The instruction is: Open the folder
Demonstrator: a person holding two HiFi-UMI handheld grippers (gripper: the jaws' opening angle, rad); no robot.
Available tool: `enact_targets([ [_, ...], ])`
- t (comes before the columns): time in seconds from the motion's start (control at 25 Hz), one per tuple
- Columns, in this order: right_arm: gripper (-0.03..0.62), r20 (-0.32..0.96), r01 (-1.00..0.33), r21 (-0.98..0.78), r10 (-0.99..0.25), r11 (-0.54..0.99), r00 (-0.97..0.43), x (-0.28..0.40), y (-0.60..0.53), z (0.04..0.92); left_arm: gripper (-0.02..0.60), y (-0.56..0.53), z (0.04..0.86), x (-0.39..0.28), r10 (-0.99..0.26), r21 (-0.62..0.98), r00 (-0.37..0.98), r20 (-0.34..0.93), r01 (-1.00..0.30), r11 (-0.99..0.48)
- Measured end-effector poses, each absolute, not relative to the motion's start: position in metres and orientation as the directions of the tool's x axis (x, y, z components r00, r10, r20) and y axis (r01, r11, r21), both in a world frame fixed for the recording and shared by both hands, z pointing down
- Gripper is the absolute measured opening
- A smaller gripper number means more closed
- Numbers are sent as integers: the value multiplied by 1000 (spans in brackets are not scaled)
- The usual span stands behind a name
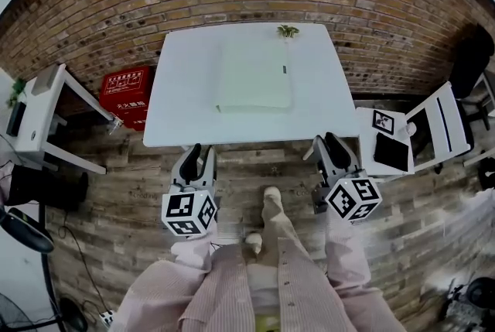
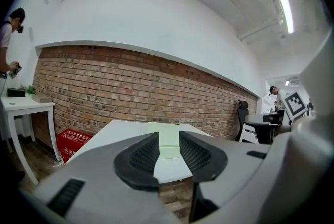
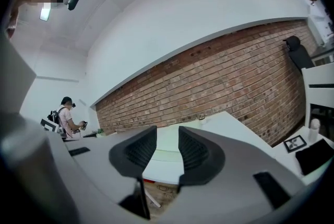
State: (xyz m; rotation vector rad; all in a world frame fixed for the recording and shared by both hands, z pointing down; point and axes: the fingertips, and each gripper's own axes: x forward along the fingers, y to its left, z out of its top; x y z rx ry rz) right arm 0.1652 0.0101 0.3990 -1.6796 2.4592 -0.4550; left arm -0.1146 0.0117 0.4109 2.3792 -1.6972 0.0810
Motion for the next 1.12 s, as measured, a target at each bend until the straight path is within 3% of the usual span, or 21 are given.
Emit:
enact_targets([
  [1.12, 114, 178, -824, -412, -853, 388, -490, 189, -205, 443, 103, -163, 449, -78, -921, 195, 252, 296, -960, -200],
])
